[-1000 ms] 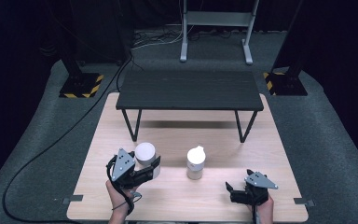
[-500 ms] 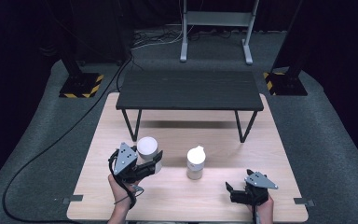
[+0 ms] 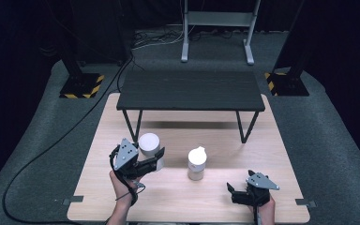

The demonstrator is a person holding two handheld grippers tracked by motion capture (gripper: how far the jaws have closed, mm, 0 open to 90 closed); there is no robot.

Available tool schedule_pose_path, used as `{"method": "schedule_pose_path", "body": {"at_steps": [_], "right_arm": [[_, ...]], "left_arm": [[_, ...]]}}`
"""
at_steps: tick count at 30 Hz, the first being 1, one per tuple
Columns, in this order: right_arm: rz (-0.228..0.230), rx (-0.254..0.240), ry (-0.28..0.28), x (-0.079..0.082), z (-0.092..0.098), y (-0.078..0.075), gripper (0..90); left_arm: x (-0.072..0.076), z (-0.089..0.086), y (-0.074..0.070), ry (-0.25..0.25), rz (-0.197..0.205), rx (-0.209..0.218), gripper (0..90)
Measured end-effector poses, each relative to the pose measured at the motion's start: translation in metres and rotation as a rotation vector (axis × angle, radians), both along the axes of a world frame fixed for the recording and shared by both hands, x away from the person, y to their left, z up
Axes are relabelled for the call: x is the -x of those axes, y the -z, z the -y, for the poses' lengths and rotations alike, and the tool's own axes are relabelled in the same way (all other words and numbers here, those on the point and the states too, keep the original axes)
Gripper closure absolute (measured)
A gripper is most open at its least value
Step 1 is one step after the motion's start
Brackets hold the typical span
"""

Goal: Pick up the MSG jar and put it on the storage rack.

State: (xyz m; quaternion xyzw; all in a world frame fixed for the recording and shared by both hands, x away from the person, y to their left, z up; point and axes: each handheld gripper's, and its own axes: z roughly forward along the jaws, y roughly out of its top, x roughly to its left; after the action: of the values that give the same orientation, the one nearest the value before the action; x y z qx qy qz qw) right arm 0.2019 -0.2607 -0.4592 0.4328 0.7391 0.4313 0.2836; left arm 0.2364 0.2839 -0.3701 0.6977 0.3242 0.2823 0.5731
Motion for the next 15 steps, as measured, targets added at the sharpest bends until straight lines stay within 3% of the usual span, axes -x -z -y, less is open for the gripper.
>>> {"method": "schedule_pose_path", "body": {"at_steps": [15], "right_arm": [[0.0,0.0,0.0,0.0,0.0,0.0,1.7]], "left_arm": [[-0.012,0.004,-0.009,0.006,0.016,-0.005,35.0]]}}
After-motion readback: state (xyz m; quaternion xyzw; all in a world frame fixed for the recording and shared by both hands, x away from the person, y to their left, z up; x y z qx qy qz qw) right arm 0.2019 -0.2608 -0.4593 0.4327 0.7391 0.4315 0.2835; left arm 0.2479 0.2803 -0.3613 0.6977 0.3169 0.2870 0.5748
